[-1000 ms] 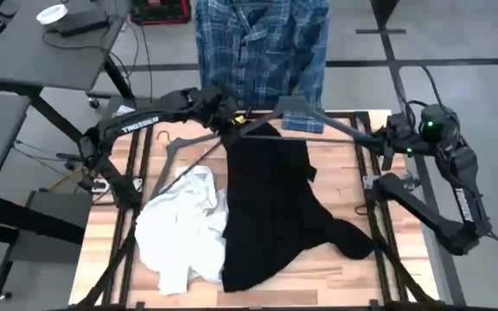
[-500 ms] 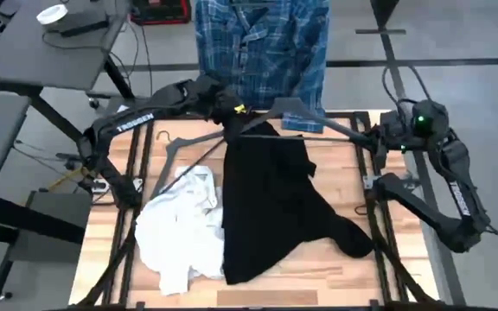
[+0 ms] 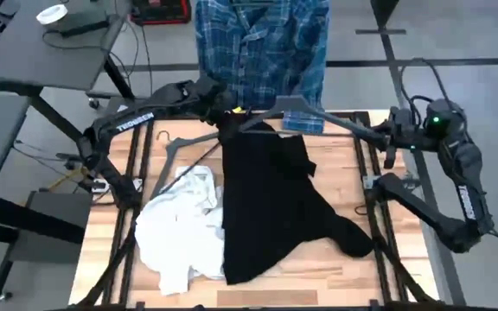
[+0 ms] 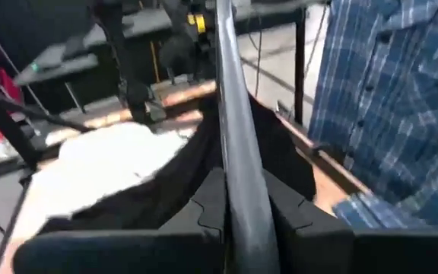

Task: Hang clothes
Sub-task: Hang the black shirt on the rack

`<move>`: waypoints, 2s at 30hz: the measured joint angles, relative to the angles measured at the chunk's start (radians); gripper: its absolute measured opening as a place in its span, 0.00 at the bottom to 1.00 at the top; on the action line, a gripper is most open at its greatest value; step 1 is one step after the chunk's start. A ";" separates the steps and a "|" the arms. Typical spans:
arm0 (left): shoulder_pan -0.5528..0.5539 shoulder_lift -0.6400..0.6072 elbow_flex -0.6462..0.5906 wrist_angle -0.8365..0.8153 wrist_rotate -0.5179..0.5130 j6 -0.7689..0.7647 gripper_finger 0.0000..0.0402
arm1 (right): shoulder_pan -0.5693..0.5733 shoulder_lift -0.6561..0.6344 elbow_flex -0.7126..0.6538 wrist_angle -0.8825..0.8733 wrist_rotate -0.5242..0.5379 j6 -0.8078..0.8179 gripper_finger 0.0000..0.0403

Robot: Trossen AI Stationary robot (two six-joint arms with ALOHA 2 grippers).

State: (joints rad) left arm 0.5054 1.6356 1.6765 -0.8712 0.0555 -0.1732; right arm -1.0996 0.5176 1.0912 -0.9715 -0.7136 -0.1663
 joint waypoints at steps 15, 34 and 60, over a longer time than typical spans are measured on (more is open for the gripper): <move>-0.001 0.000 0.000 0.082 0.054 -0.048 0.00 | 0.020 0.041 0.000 0.102 -0.002 0.004 0.07; -0.013 -0.013 0.041 0.238 0.153 -0.109 0.00 | 0.125 0.146 0.000 0.317 -0.023 0.006 0.07; -0.047 -0.016 0.195 0.263 0.149 -0.067 0.00 | 0.270 0.345 -0.288 0.671 -0.083 0.160 0.07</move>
State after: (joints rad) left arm 0.4587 1.6192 1.8713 -0.6082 0.2047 -0.2398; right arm -0.8297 0.8623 0.8032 -0.3000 -0.7963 -0.0067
